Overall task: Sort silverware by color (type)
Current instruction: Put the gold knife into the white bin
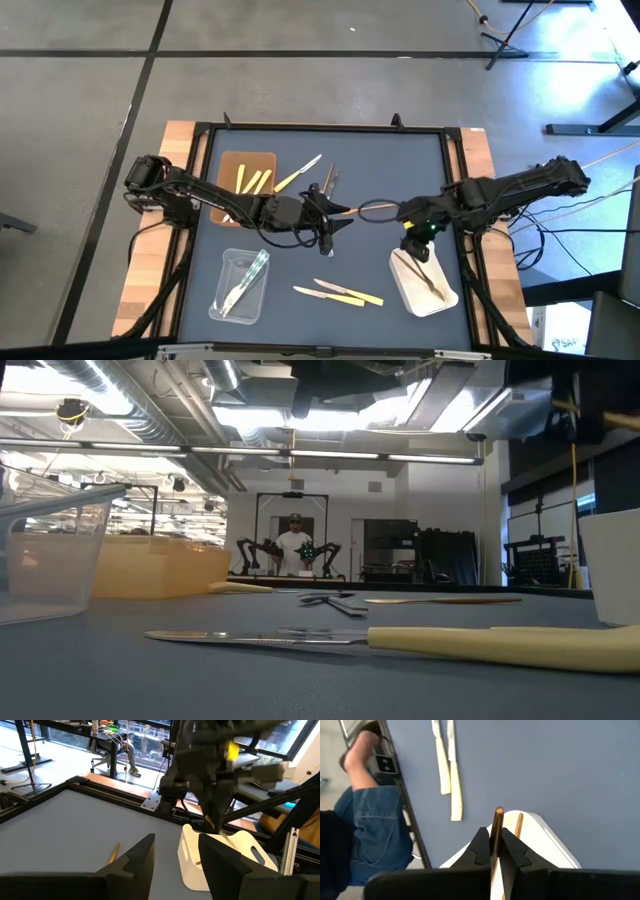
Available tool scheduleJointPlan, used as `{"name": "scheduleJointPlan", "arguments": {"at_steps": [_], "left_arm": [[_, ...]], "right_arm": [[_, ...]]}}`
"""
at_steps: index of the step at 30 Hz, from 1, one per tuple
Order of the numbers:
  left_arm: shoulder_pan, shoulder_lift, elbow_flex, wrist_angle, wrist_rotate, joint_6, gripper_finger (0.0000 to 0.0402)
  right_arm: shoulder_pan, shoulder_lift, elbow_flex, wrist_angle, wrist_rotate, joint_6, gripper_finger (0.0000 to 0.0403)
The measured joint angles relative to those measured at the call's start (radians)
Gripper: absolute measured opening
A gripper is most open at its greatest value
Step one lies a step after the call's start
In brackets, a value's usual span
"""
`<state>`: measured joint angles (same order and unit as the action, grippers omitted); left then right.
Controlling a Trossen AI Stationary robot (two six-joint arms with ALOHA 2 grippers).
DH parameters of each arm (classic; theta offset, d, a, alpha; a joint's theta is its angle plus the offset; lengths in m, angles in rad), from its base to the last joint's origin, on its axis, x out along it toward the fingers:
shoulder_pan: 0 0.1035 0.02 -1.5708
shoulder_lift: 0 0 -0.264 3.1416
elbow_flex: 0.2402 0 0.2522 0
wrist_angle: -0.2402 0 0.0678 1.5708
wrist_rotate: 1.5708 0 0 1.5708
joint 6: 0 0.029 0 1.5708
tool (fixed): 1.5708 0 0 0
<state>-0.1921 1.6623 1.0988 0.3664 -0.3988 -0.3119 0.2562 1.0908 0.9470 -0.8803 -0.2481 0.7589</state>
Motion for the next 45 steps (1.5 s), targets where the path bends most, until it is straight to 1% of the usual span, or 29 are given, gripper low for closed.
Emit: {"name": "scheduleJointPlan", "arguments": {"at_steps": [5,20,29,40,45], "left_arm": [[0.000,0.000,0.000,0.000,0.000,0.000,0.0146],[0.000,0.000,0.000,0.000,0.000,0.000,0.0146],[0.000,0.000,0.000,0.000,0.000,0.001,0.0146],[0.000,0.000,0.000,0.000,0.000,0.001,0.0146],[0.000,0.000,0.000,0.000,0.000,0.001,0.0146]], "right_arm": [[0.000,0.000,-0.059,0.019,-0.033,0.000,0.0001],[-0.001,0.000,-0.188,0.021,-0.028,0.000,0.0006],[-0.002,0.000,-0.192,0.019,0.003,0.000,0.0010],[-0.002,0.000,-0.192,0.019,0.004,-0.001,0.0012],[-0.002,0.000,-0.192,0.019,0.005,-0.001,0.0033]]}}
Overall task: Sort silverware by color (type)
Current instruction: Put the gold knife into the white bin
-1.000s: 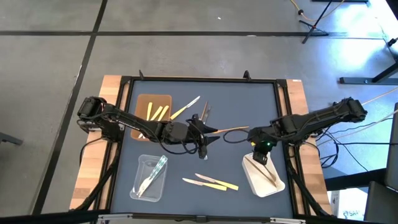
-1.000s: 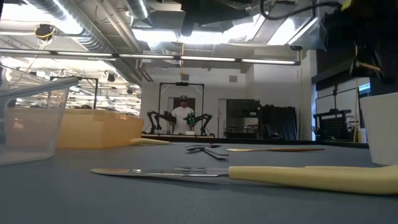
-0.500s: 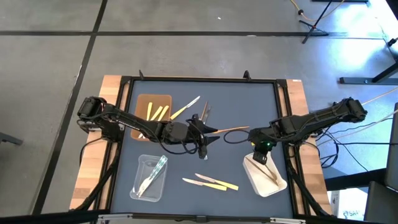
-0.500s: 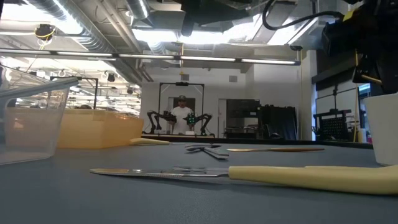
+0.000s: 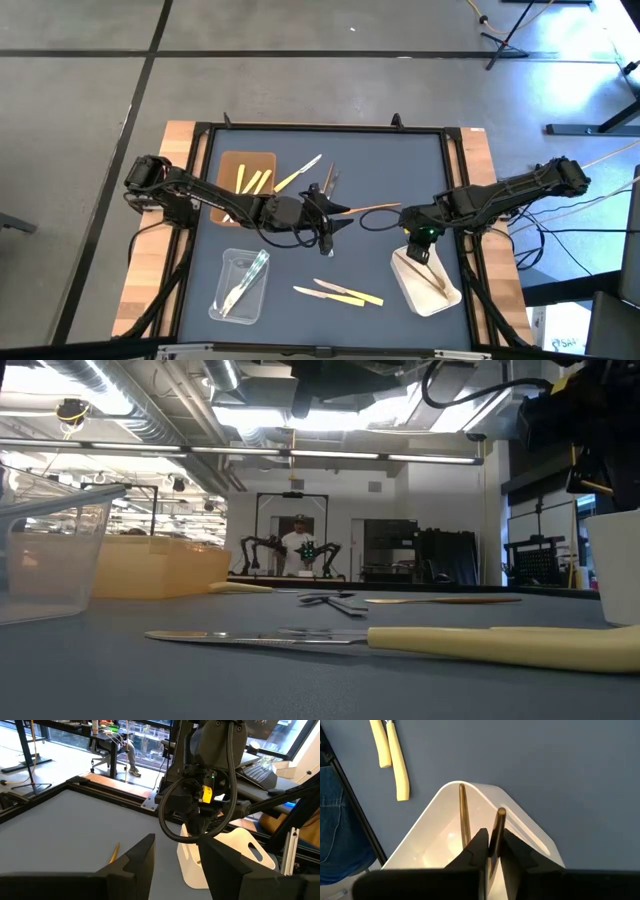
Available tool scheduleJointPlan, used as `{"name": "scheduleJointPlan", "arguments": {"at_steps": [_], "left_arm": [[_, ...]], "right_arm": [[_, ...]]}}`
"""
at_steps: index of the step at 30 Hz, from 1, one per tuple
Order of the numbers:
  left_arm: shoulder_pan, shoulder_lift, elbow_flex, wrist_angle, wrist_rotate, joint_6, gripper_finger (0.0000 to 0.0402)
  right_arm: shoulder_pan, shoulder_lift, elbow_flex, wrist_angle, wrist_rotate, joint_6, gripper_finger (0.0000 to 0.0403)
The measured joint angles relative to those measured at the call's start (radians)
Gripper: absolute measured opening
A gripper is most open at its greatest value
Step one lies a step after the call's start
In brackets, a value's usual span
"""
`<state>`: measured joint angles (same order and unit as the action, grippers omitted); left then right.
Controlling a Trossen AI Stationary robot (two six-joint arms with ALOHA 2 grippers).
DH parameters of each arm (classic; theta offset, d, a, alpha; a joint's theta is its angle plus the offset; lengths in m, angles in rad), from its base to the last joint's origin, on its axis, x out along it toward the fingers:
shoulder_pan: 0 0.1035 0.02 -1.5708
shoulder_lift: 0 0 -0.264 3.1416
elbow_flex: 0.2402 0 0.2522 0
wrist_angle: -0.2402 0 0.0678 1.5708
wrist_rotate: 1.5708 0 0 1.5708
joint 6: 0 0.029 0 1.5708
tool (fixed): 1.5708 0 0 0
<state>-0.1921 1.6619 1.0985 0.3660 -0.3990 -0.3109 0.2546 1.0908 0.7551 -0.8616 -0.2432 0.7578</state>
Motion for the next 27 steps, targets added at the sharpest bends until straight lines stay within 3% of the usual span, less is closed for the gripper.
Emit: {"name": "scheduleJointPlan", "arguments": {"at_steps": [10,27], "left_arm": [[0.000,0.000,0.000,0.000,0.000,0.000,0.0146],[0.000,0.000,0.000,0.000,0.000,0.000,0.0146]], "right_arm": [[0.000,0.000,0.000,0.000,0.050,-0.001,0.0089],[0.000,0.000,0.000,0.000,0.046,-0.001,0.0088]]}}
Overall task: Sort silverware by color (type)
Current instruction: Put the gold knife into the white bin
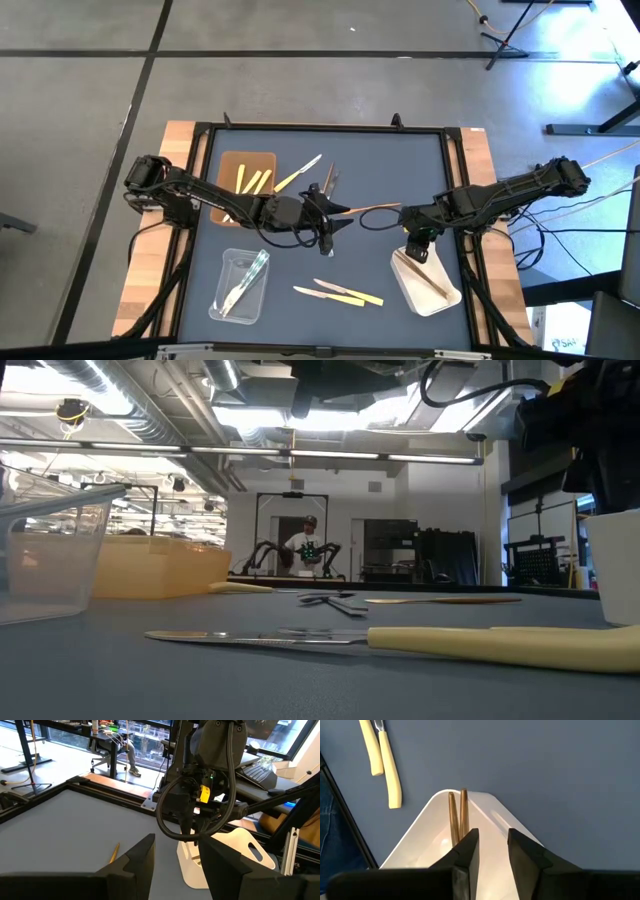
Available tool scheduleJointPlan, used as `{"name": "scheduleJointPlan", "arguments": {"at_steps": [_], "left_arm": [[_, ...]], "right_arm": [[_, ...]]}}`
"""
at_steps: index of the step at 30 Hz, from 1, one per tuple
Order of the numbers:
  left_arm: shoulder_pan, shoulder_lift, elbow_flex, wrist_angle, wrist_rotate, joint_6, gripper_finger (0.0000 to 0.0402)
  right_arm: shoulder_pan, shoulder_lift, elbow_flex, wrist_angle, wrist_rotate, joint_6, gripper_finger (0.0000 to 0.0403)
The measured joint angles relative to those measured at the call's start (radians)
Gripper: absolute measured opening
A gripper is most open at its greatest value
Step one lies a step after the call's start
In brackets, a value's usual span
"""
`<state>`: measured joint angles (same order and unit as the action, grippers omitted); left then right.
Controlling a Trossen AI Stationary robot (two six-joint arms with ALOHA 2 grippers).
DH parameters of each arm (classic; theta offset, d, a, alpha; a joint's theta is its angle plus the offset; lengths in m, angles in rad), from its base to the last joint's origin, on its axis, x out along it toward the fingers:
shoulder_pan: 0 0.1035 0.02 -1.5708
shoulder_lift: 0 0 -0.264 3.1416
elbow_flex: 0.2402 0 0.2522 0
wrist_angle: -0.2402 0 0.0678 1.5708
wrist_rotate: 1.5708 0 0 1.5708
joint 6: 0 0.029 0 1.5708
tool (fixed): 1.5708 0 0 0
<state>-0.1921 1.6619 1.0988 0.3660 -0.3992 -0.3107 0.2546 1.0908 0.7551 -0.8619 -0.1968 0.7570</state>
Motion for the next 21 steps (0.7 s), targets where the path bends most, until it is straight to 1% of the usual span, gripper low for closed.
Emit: {"name": "scheduleJointPlan", "arguments": {"at_steps": [21], "left_arm": [[0.000,0.000,0.000,0.000,-0.002,0.000,0.0146]], "right_arm": [[0.000,-0.003,0.001,0.000,-0.105,0.002,0.0088]]}}
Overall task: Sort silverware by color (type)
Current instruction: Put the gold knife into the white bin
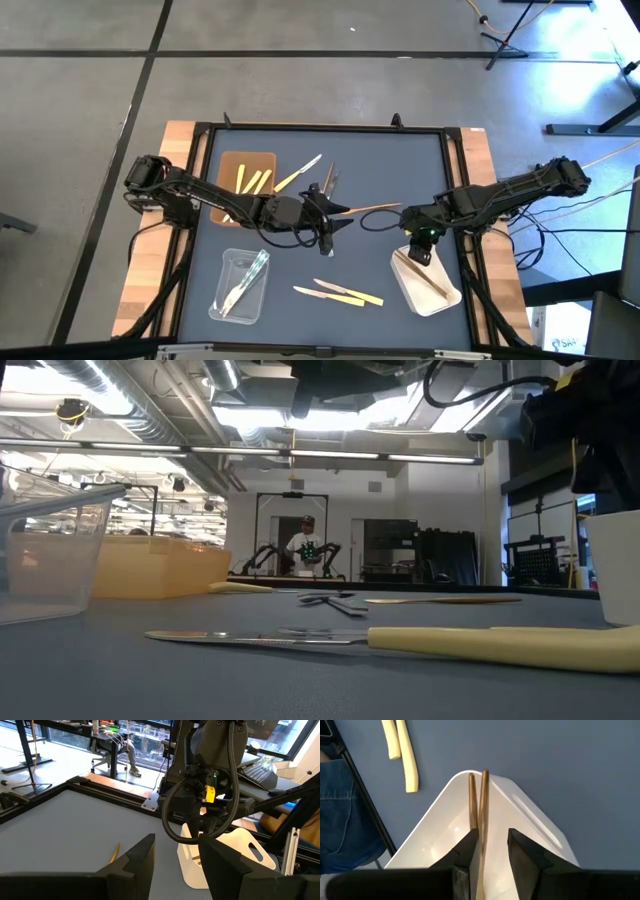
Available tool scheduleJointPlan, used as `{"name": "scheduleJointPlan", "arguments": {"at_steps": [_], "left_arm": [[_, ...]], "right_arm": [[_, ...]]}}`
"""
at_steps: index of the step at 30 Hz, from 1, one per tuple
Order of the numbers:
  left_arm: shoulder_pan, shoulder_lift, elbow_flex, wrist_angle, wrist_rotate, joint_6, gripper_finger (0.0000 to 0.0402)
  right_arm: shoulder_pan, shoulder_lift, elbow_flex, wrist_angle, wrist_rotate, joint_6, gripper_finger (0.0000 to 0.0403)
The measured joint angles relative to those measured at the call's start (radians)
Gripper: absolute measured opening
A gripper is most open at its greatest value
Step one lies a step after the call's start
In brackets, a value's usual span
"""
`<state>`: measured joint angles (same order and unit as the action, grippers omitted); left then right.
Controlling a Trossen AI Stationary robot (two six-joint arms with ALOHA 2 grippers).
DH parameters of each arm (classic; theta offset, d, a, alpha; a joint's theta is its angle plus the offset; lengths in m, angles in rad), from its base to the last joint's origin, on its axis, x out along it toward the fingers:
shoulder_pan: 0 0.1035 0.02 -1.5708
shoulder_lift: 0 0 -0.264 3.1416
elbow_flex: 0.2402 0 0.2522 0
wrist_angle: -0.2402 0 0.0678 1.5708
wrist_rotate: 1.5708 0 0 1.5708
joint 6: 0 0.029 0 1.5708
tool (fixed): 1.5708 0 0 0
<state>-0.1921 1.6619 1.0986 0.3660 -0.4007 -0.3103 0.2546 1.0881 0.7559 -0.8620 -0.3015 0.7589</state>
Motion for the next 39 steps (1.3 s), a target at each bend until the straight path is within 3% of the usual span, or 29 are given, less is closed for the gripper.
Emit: {"name": "scheduleJointPlan", "arguments": {"at_steps": [10,20,31,39], "left_arm": [[0.013,0.000,0.000,0.000,-0.002,0.000,0.0146],[0.022,0.000,0.000,-0.009,-0.002,0.000,0.0146],[0.022,0.000,0.000,-0.019,-0.002,0.000,0.0146],[0.022,0.000,0.000,-0.019,-0.002,0.000,0.0146]], "right_arm": [[0.000,-0.020,0.011,-0.012,-0.025,0.001,0.0088],[0.000,-0.021,0.157,-0.038,0.016,-0.006,0.0088],[0.000,-0.021,0.254,-0.015,0.175,-0.128,0.0088],[0.000,-0.017,0.259,0.004,0.397,-0.291,0.0088]]}}
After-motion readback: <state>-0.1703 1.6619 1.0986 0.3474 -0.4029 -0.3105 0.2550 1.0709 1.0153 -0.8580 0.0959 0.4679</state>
